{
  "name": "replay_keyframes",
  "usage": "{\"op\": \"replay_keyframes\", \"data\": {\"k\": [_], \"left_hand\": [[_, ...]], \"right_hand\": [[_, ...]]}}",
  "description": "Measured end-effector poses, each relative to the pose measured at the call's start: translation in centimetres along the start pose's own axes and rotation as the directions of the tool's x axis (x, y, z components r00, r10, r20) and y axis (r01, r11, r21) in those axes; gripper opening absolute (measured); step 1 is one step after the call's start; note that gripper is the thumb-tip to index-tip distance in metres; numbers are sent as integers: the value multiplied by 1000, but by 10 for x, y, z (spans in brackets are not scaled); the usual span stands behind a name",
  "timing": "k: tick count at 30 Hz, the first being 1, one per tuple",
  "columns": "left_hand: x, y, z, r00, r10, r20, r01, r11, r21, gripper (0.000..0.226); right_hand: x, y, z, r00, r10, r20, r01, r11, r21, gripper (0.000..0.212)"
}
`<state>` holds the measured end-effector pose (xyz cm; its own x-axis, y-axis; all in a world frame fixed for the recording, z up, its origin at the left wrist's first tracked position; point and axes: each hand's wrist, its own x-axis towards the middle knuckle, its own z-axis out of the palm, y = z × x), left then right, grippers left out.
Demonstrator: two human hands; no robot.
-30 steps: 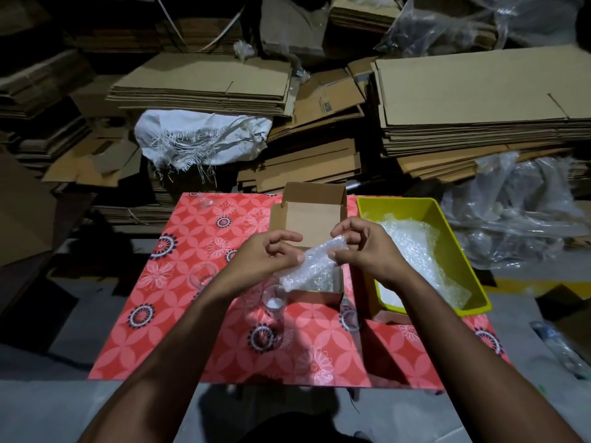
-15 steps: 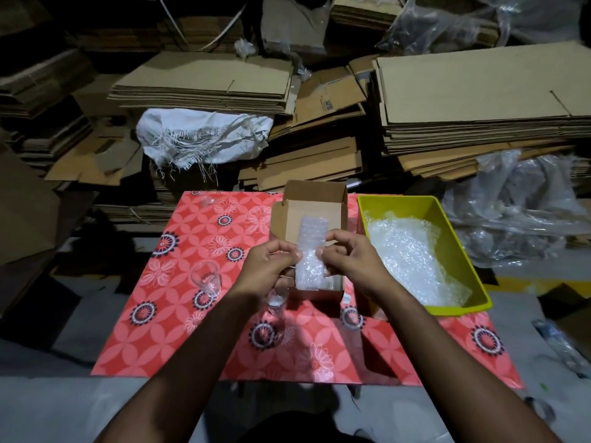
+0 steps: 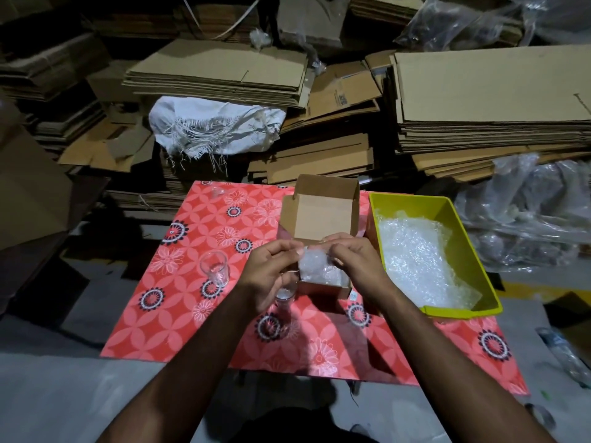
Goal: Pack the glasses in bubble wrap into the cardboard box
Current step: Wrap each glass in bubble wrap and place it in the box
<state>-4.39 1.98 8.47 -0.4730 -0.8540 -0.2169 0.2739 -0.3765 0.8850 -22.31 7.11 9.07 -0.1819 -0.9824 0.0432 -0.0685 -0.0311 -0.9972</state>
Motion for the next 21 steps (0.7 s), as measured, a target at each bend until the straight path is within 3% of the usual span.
{"op": "replay_keyframes", "data": {"k": [4, 7, 9, 12, 15, 21], "left_hand": [[0, -9, -13, 997, 66, -24, -66, 997, 34, 27], [-1, -14, -26, 987, 156, -42, -149, 978, 147, 26], [-1, -17, -37, 986, 164, -30, -155, 968, 198, 32], [1, -25, -68, 985, 162, -57, -133, 932, 338, 54], [3, -38, -103, 985, 165, -57, -111, 843, 526, 79], [20, -80, -117, 1000, 27, 5, -21, 659, 752, 92]], "right_hand": [[-7, 5, 7, 1000, 30, -1, -30, 1000, -4, 19], [-7, 15, 19, 997, 83, -5, -83, 994, -74, 35], [-4, 21, 26, 989, 133, -66, -137, 988, -77, 32], [2, 32, 27, 970, 138, -202, -174, 969, -174, 30], [10, 45, 29, 964, 93, -248, -179, 919, -351, 31], [22, 72, 60, 998, 1, -65, -46, 708, -704, 19]]}}
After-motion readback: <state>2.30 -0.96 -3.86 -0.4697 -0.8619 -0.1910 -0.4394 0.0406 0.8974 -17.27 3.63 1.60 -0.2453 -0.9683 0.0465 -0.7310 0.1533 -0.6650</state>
